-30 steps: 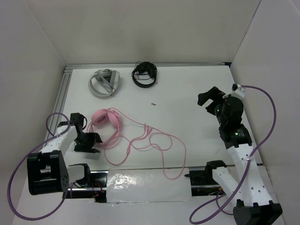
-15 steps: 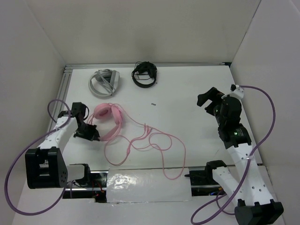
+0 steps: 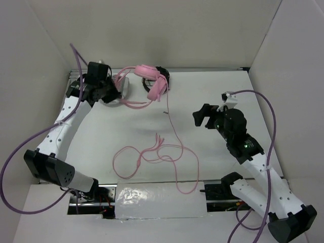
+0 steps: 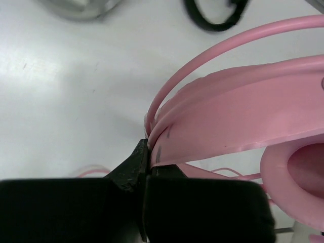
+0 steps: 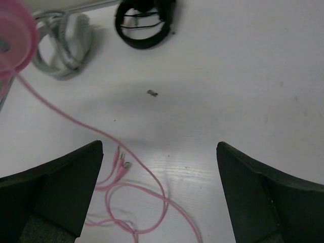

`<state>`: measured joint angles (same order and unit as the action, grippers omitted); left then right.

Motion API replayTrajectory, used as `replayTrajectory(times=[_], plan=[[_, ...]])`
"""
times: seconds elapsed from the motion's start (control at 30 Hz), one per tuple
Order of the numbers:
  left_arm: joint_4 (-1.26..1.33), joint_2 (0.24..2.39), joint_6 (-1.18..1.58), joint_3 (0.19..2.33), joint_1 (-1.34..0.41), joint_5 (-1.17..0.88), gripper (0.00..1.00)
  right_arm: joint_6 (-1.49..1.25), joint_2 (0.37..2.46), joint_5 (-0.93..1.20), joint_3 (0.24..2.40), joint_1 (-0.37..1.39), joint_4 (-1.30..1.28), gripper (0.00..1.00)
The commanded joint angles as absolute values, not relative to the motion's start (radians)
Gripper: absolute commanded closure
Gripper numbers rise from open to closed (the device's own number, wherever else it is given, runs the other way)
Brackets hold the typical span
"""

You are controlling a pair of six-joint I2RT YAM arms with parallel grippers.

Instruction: Wrap the headphones

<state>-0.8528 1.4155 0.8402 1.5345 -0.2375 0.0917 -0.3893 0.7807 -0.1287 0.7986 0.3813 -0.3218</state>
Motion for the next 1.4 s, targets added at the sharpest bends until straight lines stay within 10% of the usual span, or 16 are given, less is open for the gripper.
replayTrajectory(times=[0.0,0.9,1.13,1.37], plan=[[-0.701,1.460,0.631,1.712,-0.313,0.078,1.00,-0.243,0.698,0.023,0.730,0.445,-0.157,0.00],[-0.652,1.556,0.709,2.335,-0.468,0.137,1.00,-0.245,1.273,0.063,0.402,0.652,0.793,0.03],[-0.655,1.517,0.739,2.283,-0.468,0.192,1.00,-0.224,1.328,0.147,0.479,0.667,0.694,1.00],[-0.785,1.572,0.886,2.201,-0.408,0.246,1.00,-0.290,1.276,0.094,0.475,0.686,0.521,1.00]])
